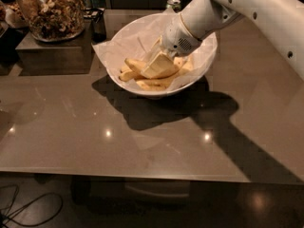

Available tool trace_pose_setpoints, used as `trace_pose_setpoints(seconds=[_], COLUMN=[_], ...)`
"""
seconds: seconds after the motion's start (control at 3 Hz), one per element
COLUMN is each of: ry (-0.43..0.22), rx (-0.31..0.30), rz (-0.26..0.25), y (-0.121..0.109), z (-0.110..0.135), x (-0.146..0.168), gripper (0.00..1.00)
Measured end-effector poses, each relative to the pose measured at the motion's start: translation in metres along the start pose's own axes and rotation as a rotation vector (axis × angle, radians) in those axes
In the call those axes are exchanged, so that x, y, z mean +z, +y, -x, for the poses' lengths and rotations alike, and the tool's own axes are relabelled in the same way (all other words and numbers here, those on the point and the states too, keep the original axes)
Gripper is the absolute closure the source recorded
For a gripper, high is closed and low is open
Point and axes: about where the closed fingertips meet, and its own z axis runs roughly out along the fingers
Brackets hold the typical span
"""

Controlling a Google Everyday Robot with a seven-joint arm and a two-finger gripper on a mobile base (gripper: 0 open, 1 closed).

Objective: Pick banana from white bowl

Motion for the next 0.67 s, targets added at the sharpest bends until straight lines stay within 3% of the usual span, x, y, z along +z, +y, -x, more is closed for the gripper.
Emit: trace_pose_setpoints(seconds=[0.67], ry=[0.077], rx=[-0.058], rz=[-0.118], y=[0.03], z=[0.014], x=[-0.073], gripper=[1.0])
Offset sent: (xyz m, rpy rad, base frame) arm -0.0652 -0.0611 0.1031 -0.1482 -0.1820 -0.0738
